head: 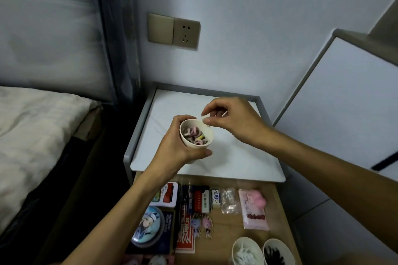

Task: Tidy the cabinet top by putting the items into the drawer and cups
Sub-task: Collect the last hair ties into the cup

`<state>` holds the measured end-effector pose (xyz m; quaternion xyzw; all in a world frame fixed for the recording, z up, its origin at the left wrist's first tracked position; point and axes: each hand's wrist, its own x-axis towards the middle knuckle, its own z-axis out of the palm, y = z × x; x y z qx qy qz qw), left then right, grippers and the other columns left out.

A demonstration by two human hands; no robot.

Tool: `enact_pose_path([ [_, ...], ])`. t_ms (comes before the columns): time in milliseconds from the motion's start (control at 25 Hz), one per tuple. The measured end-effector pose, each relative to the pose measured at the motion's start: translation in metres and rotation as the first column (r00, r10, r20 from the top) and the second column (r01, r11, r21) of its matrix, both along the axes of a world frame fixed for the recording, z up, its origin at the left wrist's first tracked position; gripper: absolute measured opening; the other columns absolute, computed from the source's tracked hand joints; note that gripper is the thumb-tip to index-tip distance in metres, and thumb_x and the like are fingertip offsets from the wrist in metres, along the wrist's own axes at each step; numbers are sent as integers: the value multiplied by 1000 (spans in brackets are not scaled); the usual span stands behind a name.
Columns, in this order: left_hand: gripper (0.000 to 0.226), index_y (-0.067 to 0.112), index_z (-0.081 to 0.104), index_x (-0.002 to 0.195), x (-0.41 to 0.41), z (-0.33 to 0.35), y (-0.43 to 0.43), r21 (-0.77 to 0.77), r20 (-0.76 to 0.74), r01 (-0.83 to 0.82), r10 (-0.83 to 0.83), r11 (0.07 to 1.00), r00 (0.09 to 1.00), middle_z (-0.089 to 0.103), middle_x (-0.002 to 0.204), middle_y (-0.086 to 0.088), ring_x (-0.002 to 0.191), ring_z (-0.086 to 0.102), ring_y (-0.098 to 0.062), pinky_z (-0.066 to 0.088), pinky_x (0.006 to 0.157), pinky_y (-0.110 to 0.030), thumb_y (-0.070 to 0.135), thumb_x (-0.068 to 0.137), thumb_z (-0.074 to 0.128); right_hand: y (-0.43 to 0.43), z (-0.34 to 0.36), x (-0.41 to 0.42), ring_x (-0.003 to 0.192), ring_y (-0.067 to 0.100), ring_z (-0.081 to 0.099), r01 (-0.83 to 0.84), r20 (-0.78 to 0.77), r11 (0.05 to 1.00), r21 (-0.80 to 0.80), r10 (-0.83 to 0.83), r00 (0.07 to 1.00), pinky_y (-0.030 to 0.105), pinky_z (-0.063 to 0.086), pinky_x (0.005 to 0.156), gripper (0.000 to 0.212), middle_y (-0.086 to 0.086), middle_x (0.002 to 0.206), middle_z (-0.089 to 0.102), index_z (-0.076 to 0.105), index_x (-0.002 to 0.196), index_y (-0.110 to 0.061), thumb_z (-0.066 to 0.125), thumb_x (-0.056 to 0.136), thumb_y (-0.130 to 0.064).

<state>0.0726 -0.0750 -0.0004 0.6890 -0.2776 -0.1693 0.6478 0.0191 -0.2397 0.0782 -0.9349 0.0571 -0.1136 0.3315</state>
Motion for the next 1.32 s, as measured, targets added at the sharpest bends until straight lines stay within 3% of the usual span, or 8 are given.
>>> enact_pose_path([
  [160, 77, 25, 48, 122, -25, 5, 6, -7, -27, 172, -172, 985, 985, 61, 113, 3, 101, 63, -9, 57, 75, -26, 4, 60, 90, 2, -15, -44, 53, 4, 59, 122, -286, 984, 127, -81, 955, 21, 44, 50, 19, -4, 67, 67, 68, 98, -20, 70, 85, -34],
  [280, 83, 27, 47, 128, -48, 5, 13, 102, -26, 266, -265, 959, 964, 61, 118, 1, 106, 63, -11, 55, 85, -25, 9, 60, 91, 11, -26, -74, 46, 4, 56, 118, -287, 988, 100, -84, 954, 22, 43, 47, 6, -5, 54, 63, 71, 85, -20, 66, 85, -23],
  [440, 88, 34, 46, 134, -80, -3, 33, 226, -136, 275, -249, 935, 959, 56, 127, 10, 110, 61, -7, 54, 91, -31, 46, 59, 89, 21, -61, -111, 54, 6, 58, 129, -320, 992, 3, -121, 940, 25, 43, 50, 14, -6, 58, 64, 71, 71, -22, 67, 84, -23],
  [640, 33, 26, 63, 108, -106, -55, 28, 630, 393, -163, -131, 759, 910, 69, 100, 6, 88, 65, -12, 57, 74, -34, 53, 89, 60, 33, -124, -145, 52, 6, 48, 116, -354, 993, -33, -120, 927, 28, 35, 50, 13, -8, 54, 54, 69, 72, -18, 61, 82, -16],
  [720, 18, 24, 68, 98, -110, -77, 24, 700, 393, -154, -196, 697, 899, 72, 93, 0, 83, 68, -15, 58, 67, -34, 37, 93, 56, 39, -143, -151, 52, 11, 43, 68, -363, 997, 23, -55, 930, 25, 30, 50, 24, -4, 53, 49, 60, 61, -18, 61, 85, -13],
  [960, 23, 20, 71, 101, -120, -113, 22, 765, 315, -71, -275, 640, 908, 72, 98, -8, 86, 71, -23, 60, 69, -35, 17, 93, 51, 26, -155, -177, 70, -5, 62, 28, -407, 990, 137, 31, 913, 9, 44, 64, 20, -16, 82, 67, 70, 108, -24, 64, 91, -34],
  [1080, 20, 22, 71, 102, -124, -123, 19, 775, 274, -18, -311, 631, 910, 74, 102, -5, 90, 71, -19, 60, 74, -33, 22, 95, 52, 15, -150, -200, 73, -1, 64, 20, -496, 988, 156, 61, 866, 20, 50, 67, 34, -14, 80, 67, 65, 113, -34, 72, 82, -43],
  [1320, 22, 24, 71, 107, -134, -134, 12, 795, 238, 43, -377, 605, 895, 74, 103, -3, 93, 70, -20, 57, 75, -29, 27, 98, 52, 23, -147, -222, 62, -6, 51, -154, -576, 988, -1, 126, 808, 8, 37, 56, 46, -11, 76, 59, 55, 116, -40, 77, 76, -43],
])
